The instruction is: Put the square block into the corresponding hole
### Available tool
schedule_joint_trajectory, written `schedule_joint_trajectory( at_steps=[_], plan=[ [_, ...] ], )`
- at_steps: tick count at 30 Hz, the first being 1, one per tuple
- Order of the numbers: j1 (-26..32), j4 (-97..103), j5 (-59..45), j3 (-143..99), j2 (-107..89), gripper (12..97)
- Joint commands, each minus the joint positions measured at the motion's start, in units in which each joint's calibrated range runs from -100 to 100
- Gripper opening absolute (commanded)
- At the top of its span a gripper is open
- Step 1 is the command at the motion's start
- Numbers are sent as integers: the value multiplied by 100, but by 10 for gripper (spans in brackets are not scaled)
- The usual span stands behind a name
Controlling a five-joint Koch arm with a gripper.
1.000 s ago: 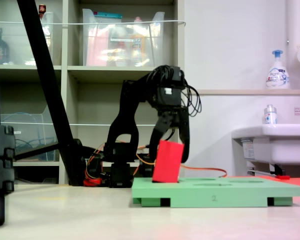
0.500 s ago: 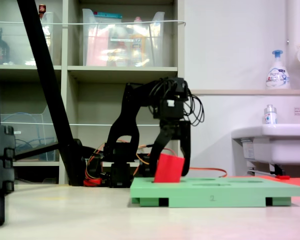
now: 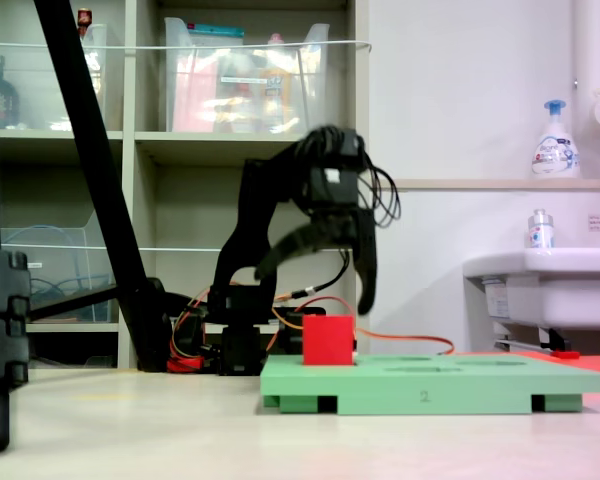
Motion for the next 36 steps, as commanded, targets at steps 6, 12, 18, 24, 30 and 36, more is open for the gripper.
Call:
schedule_joint_trajectory(
  at_steps=[6,12,18,24,30,36],
  plan=[
    [-161,-206,-1514,390,-3973,825],
    [-664,1046,-3419,370,-5956,619],
    [-1304,2770,-4371,-407,-6054,617],
    [-1631,8547,-4786,-6330,-8707,544],
    [-1543,11947,-5426,-11165,-9699,539],
    [-1499,12264,-5524,-13668,-9699,539]
  ],
)
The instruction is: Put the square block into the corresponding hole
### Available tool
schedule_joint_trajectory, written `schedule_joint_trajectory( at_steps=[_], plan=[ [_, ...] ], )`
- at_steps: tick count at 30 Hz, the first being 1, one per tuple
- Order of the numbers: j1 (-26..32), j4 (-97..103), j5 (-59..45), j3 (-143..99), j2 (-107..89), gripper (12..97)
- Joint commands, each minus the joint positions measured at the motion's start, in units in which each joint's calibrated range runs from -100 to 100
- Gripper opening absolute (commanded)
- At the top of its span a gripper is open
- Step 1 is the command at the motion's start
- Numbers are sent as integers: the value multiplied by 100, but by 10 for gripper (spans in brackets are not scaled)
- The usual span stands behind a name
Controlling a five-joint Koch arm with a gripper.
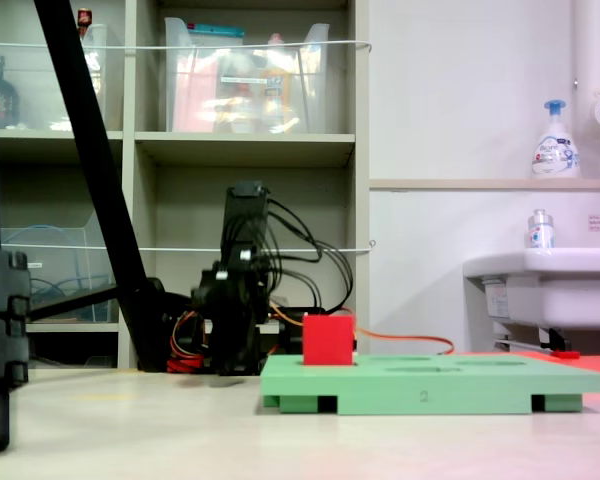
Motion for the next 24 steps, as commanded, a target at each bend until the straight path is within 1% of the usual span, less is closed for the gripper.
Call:
schedule_joint_trajectory(
  at_steps=[1,4,8,10,13,24],
  plan=[
    [24,546,-112,-363,-109,538],
    [29,478,-151,-363,-109,525],
    [34,-1178,-156,-363,-109,517],
    [34,-1698,-161,-363,-109,517],
    [29,-1746,-156,-363,-109,479],
    [24,-1717,-147,-363,-109,486]
  ],
)
